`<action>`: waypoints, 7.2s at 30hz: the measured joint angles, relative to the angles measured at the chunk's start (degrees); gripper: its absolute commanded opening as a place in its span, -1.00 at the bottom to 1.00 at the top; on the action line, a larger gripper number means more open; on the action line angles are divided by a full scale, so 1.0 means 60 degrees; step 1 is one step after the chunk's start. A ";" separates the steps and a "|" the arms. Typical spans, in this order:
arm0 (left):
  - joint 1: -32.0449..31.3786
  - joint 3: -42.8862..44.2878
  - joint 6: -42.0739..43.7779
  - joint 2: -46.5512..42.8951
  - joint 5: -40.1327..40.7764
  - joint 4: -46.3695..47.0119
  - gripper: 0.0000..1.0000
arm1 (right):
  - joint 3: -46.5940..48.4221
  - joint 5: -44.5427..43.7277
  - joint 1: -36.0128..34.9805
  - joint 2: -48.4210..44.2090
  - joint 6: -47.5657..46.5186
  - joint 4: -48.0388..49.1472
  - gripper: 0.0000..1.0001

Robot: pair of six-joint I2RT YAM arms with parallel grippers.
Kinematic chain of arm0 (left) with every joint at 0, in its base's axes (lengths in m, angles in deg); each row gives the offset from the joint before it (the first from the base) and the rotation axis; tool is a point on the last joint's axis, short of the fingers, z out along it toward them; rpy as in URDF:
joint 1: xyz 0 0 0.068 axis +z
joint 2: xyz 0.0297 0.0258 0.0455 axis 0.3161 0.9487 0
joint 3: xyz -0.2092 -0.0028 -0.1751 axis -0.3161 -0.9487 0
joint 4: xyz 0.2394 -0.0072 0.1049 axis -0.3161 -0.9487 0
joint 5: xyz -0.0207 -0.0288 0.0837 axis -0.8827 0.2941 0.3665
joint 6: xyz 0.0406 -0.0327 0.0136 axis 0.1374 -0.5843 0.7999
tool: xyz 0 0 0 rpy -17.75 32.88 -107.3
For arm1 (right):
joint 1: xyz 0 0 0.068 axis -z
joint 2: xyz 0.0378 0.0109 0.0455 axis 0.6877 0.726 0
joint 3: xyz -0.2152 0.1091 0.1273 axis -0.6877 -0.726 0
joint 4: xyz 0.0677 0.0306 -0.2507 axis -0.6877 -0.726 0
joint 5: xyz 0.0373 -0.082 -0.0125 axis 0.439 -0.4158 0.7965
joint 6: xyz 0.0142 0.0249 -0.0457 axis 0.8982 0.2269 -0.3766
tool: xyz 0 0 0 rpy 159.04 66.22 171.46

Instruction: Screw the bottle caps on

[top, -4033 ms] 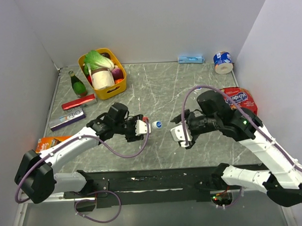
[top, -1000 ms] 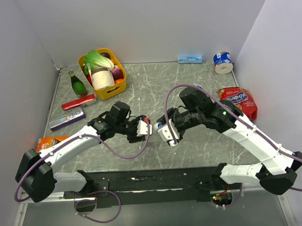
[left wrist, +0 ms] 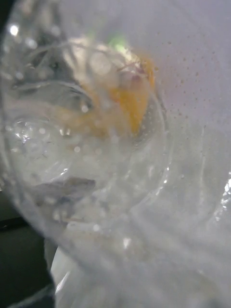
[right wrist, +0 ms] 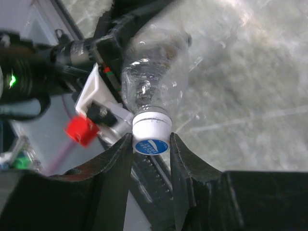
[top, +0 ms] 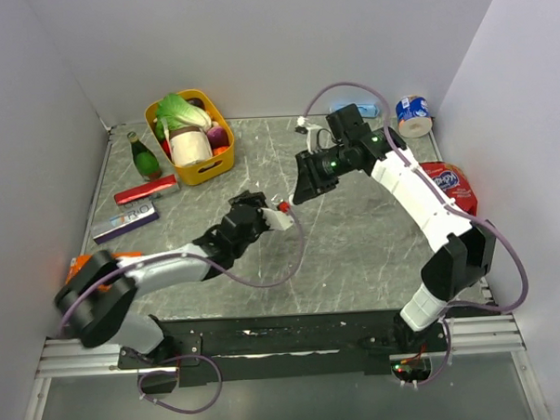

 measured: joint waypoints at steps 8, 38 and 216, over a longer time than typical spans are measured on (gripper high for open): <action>-0.0215 0.0044 0.3978 0.2481 0.2892 0.5464 -0.98 | -0.0095 0.0386 0.1147 0.0710 0.1774 0.0368 -0.76; 0.1548 0.2696 0.1253 -0.0393 -0.7814 -0.7839 -0.98 | -0.2736 -0.0586 -0.2481 -0.4699 -1.2149 0.0353 0.25; 0.2310 -0.1530 -0.4466 -0.2907 -0.5960 -0.2342 0.92 | -0.4470 -0.1027 0.1898 -0.2040 -0.4408 0.4448 0.99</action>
